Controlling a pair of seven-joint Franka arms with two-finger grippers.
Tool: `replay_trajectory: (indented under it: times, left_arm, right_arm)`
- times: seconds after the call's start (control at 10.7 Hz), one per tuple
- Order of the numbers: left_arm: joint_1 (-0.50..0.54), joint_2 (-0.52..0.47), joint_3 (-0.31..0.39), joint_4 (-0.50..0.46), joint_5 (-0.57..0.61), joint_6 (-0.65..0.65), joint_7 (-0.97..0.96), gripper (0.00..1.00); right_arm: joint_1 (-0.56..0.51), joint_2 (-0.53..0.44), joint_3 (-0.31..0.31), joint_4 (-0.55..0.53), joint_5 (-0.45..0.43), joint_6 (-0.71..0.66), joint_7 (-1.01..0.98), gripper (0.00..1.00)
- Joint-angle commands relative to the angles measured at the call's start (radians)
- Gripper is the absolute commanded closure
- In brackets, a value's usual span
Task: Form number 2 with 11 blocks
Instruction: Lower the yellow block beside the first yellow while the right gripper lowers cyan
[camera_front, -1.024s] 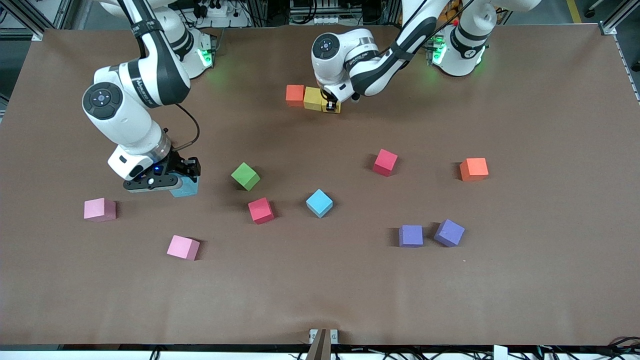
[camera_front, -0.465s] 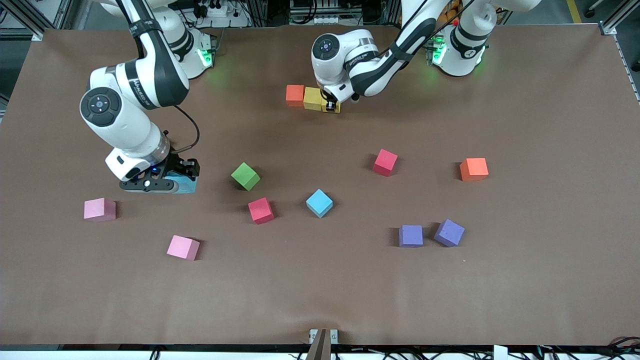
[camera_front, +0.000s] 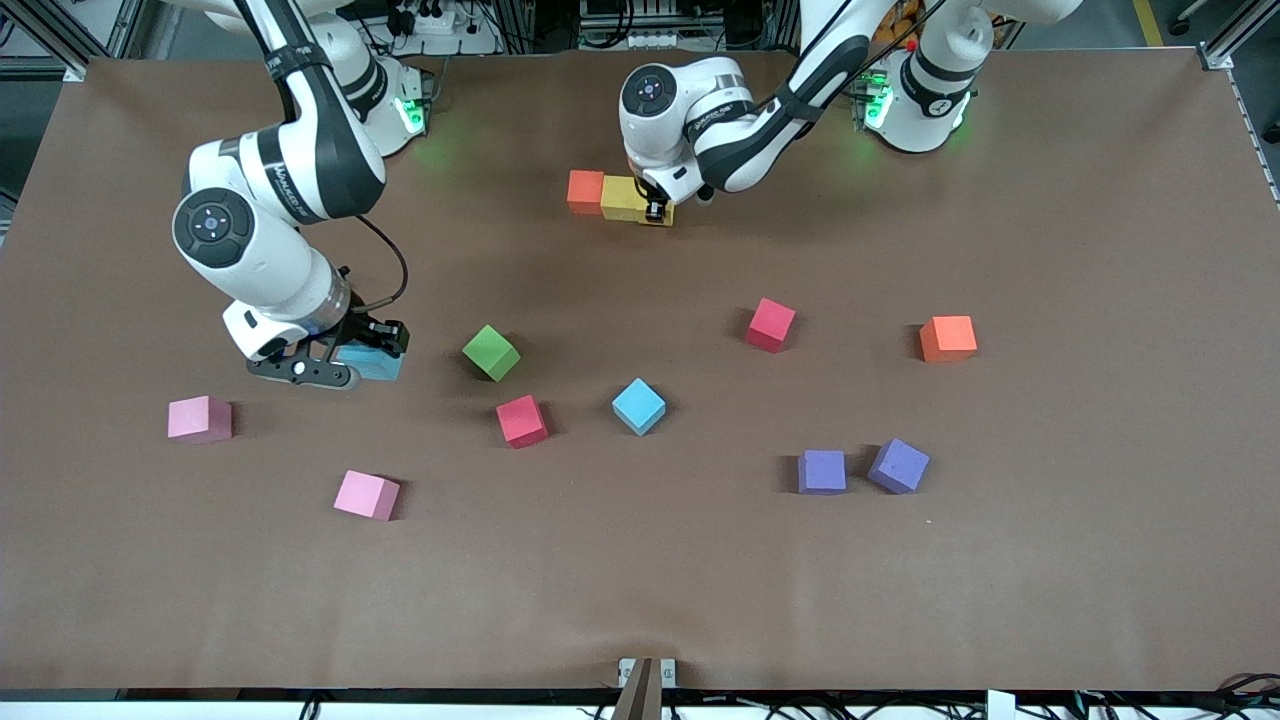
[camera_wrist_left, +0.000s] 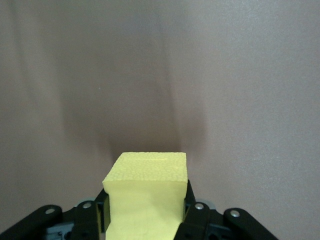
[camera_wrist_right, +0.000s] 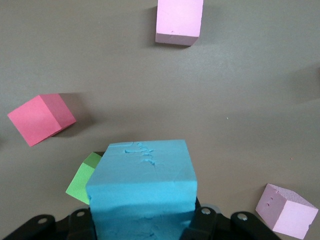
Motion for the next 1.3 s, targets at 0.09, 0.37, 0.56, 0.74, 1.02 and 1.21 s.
replay_trajectory:
  times: [0.09, 0.37, 0.56, 0.74, 1.02, 1.21]
  left_arm:
    - [-0.006, 0.032, -0.004, 0.015, 0.019, 0.011, -0.058, 1.00]
    - [-0.012, 0.035, -0.002, 0.015, 0.019, 0.019, -0.058, 1.00]
    - [-0.011, 0.035, -0.002, 0.015, 0.020, 0.017, -0.049, 0.42]
    - [-0.014, 0.035, -0.004, 0.021, 0.022, 0.013, -0.043, 0.00]
    - [-0.014, 0.025, -0.004, 0.023, 0.022, 0.005, -0.024, 0.00]
    - [-0.014, 0.019, -0.004, 0.038, 0.022, -0.036, -0.017, 0.00]
  right_arm:
    - [-0.012, 0.013, 0.018, 0.026, 0.017, -0.019, 0.014, 0.69]
    - [-0.012, 0.013, 0.027, 0.026, 0.017, -0.019, 0.014, 0.69]
    - [-0.009, 0.013, 0.027, 0.026, 0.017, -0.019, 0.014, 0.69]
    - [-0.009, 0.013, 0.028, 0.026, 0.017, -0.019, 0.012, 0.69]
    - [-0.009, 0.013, 0.028, 0.026, 0.017, -0.019, 0.006, 0.69]
    - [-0.009, 0.013, 0.028, 0.026, 0.017, -0.019, 0.006, 0.69]
